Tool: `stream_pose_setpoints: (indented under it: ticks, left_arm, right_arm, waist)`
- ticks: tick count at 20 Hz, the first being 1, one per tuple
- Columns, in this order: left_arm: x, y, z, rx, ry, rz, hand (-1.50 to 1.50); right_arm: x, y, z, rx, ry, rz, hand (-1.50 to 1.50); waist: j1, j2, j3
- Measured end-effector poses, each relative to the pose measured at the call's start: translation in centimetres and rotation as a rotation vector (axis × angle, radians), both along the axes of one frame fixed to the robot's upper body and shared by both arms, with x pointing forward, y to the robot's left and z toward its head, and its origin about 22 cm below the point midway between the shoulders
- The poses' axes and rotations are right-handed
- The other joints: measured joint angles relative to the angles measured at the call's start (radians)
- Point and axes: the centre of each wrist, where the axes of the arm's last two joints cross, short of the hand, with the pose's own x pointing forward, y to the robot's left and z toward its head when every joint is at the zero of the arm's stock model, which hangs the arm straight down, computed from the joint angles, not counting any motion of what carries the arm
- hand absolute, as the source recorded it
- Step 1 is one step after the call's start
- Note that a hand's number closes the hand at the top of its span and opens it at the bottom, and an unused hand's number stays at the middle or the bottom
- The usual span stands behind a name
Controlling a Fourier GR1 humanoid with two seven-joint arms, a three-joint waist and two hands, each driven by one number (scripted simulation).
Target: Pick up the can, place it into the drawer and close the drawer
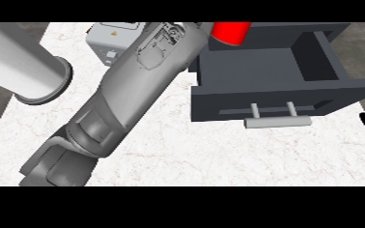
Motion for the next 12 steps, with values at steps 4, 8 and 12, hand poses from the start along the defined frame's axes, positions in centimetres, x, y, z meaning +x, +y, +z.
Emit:
stream_pose_setpoints:
  ticks: [4, 8, 12]
  left_arm:
    - [0.6, -0.3, -0.5, 0.021, 0.002, 0.011, 1.50]
    - [0.7, -0.8, -1.0, 0.043, 0.007, 0.015, 1.50]
    - [1.0, -1.0, -1.4, 0.058, 0.019, 0.032, 1.50]
  right_arm:
    - [0.3, 0.2, 0.5, -0.004, 0.000, 0.002, -1.50]
    - [1.1, 0.0, 0.3, -0.008, 0.001, 0.000, -1.50]
    - [1.7, 0.3, 0.6, -0.004, -0.007, 0.015, -1.50]
  waist:
    - [-0.008, 0.002, 0.000]
    - [-0.014, 0.004, 0.001]
    - [-0.028, 0.008, 0.001]
